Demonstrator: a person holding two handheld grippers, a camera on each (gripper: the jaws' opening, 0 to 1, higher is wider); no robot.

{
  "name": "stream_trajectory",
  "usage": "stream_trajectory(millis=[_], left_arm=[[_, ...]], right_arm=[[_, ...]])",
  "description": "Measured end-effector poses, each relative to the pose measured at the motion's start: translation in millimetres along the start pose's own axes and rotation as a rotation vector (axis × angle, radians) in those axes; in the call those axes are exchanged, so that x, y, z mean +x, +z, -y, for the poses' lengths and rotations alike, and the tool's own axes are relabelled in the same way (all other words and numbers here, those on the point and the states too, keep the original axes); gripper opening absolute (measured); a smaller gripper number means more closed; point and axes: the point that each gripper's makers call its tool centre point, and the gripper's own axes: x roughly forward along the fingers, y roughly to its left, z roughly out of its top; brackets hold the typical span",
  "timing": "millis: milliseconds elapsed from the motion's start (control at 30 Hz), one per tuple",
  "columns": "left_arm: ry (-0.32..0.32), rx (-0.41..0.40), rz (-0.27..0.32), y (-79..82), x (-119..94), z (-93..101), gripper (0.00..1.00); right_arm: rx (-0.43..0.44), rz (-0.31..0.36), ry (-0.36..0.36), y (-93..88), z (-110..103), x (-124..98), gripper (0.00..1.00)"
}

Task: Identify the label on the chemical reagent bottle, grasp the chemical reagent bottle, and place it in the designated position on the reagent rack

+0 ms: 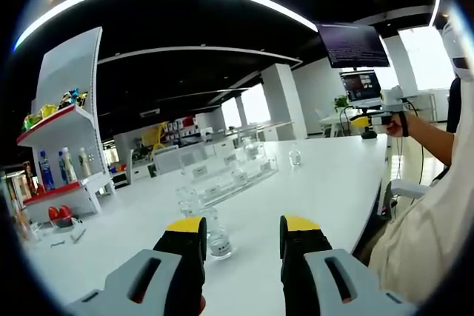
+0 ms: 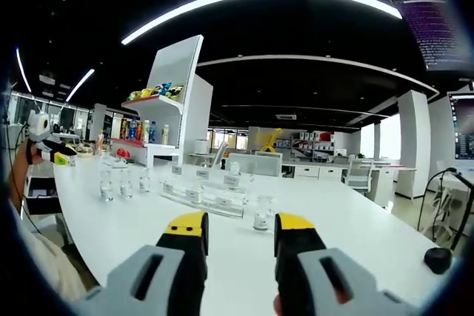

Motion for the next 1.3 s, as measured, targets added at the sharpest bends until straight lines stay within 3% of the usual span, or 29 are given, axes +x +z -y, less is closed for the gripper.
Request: stream_trajectory(millis=[1300], left_arm=[[-0.002,-0.014,-0.019,-8.0,1.3,-2.5,0.4]], right_arm=[[0.016,-0.026,-0.006,-10.7,-0.8,4.1,0.35]])
